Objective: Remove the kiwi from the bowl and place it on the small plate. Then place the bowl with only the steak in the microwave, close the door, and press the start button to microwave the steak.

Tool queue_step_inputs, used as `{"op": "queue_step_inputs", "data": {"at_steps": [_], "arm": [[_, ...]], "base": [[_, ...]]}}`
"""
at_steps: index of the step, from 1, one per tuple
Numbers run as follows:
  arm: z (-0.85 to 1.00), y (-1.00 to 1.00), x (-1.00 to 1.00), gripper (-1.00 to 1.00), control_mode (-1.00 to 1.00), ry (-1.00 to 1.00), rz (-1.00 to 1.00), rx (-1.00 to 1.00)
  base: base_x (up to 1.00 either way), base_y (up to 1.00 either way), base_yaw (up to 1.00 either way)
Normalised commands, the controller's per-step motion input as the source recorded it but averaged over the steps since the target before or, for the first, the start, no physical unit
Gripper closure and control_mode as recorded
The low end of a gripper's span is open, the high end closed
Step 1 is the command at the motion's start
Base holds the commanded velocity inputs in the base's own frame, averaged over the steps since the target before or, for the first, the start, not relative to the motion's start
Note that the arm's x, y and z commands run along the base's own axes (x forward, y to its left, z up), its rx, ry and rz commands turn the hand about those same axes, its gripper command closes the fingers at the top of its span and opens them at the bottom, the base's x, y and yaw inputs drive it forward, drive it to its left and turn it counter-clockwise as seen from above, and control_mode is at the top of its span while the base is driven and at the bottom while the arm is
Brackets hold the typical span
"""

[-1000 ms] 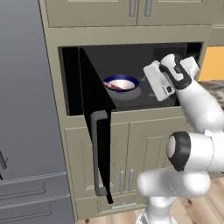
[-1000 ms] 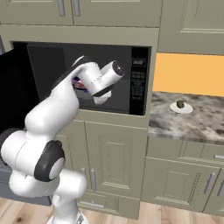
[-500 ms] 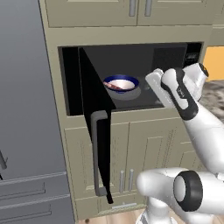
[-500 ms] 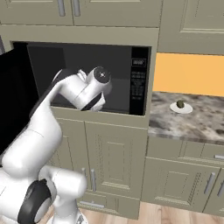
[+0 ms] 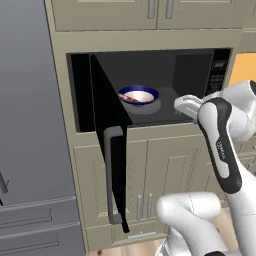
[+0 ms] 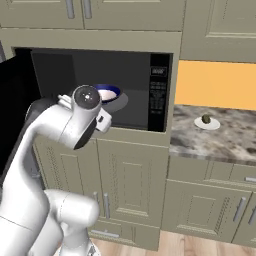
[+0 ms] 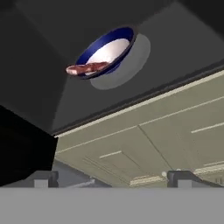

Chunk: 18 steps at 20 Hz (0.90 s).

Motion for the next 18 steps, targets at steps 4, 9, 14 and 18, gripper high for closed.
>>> {"op": "queue_step_inputs", "data": {"at_steps": [4,9,14,18], "arm": [[0.3,0.0,-1.0,-1.0,-1.0,-0.31,0.26,-0.5],[0.35,0.0,-1.0,-1.0,-1.0,-0.31,0.24,-0.48],[0.29,0.0,-1.0,-1.0,-1.0,-0.29,0.18,-0.44],[0.03,0.19,-1.0,-1.0,-1.0,-0.21,0.16,-0.46]], "base": [[0.0,0.0,0.0],[0.0,0.0,0.0],[0.0,0.0,0.0],[0.0,0.0,0.0]]}}
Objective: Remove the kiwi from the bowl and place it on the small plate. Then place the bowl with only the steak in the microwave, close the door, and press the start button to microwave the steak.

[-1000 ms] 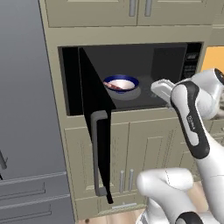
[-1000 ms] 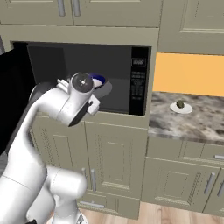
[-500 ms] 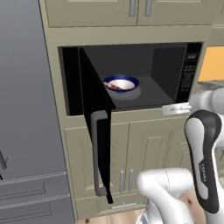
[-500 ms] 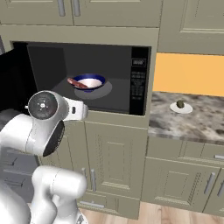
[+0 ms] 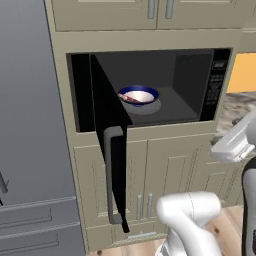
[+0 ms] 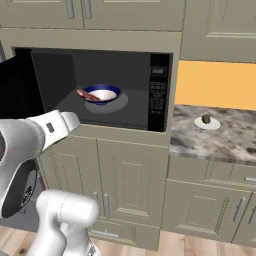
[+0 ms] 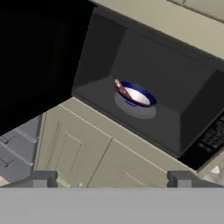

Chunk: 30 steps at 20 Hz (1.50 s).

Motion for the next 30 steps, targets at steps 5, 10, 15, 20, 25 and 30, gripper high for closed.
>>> {"op": "queue_step_inputs", "data": {"at_steps": [5,10,15,20,25,30], "arm": [[-0.06,0.42,-1.0,-1.0,-1.0,-0.18,0.15,-0.48],[-0.16,0.59,-1.0,-1.0,-1.0,-0.19,0.16,-0.52],[-0.4,0.98,-0.84,-1.0,-1.0,-0.05,0.12,-0.57],[-0.49,1.0,-0.35,-1.0,-1.0,0.01,0.11,-0.48],[-0.44,1.0,0.1,-1.0,-1.0,0.12,0.07,-0.33],[-0.37,0.94,0.92,-1.0,-1.0,0.16,0.03,-0.15]], "base": [[0.0,0.0,0.0],[0.0,0.0,0.0],[0.0,0.0,0.0],[0.0,0.0,0.0],[0.0,0.0,0.0],[0.0,0.0,0.0]]}}
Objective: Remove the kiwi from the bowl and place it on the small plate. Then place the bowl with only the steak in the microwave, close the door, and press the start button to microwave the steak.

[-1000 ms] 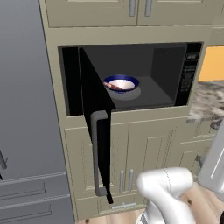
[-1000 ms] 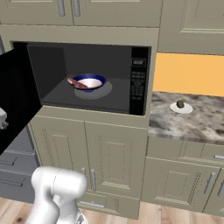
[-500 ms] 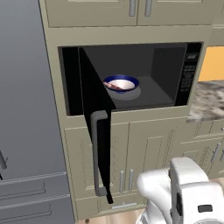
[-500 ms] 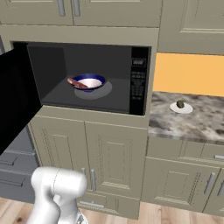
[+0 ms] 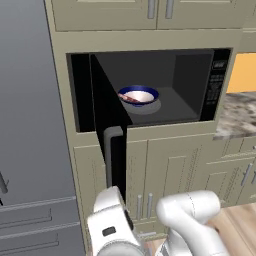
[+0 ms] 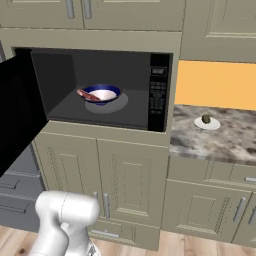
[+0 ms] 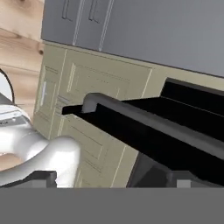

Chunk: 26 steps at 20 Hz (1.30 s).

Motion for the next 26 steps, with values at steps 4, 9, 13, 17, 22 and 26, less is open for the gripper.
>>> {"op": "queue_step_inputs", "data": {"at_steps": [4,9,13,17,22,26], "arm": [[-0.28,0.63,1.0,-1.0,-1.0,0.08,0.02,-0.07],[-0.28,0.54,1.0,-1.0,-1.0,0.05,0.0,-0.04],[-0.17,0.33,0.77,-1.0,-1.0,0.01,-0.01,-0.03],[0.0,-0.4,0.8,-1.0,-1.0,0.0,-0.1,0.0],[0.1,-0.96,0.15,-1.0,-1.0,-0.04,-0.11,0.0],[0.16,-1.0,0.0,-1.0,-1.0,-0.11,-0.14,0.03]], "base": [[0.0,0.0,0.0],[0.0,0.0,0.0],[0.0,0.0,0.0],[0.0,0.0,0.0],[0.0,0.0,0.0],[0.0,0.0,0.0]]}}
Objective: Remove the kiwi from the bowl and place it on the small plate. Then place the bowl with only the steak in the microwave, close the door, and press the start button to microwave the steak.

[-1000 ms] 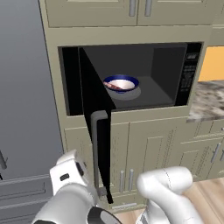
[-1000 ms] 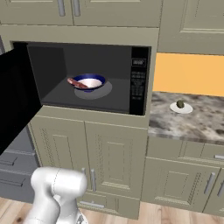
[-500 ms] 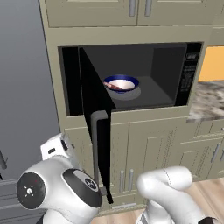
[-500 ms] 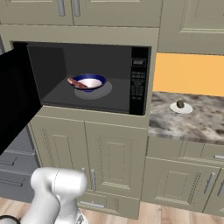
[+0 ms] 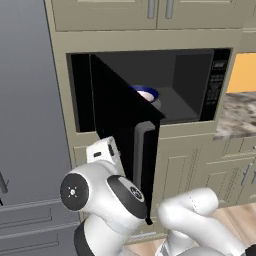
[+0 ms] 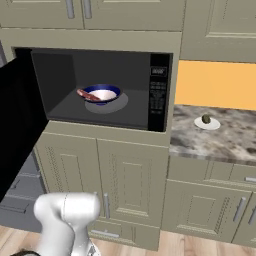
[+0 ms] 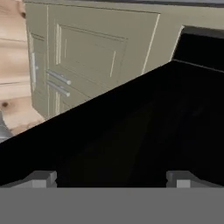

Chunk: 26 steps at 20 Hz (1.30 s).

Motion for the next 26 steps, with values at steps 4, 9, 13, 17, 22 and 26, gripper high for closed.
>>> {"op": "queue_step_inputs", "data": {"at_steps": [4,9,13,17,22,26], "arm": [[0.18,-1.0,0.02,-1.0,-1.0,-0.09,-0.13,0.04],[0.21,-0.98,0.2,-1.0,-1.0,-0.03,-0.12,0.03],[0.17,-0.94,0.35,-1.0,-1.0,0.0,-0.11,0.03],[0.16,-0.85,0.55,-1.0,-1.0,0.0,-0.1,0.03],[0.17,-0.67,0.75,-1.0,-1.0,0.0,-0.05,0.04],[0.22,-0.43,0.74,-1.0,-1.0,0.0,0.0,0.09]], "base": [[0.0,0.0,0.0],[0.0,0.0,0.0],[0.0,0.0,0.0],[0.0,0.0,0.0],[0.0,0.0,0.0],[0.0,0.0,0.0]]}}
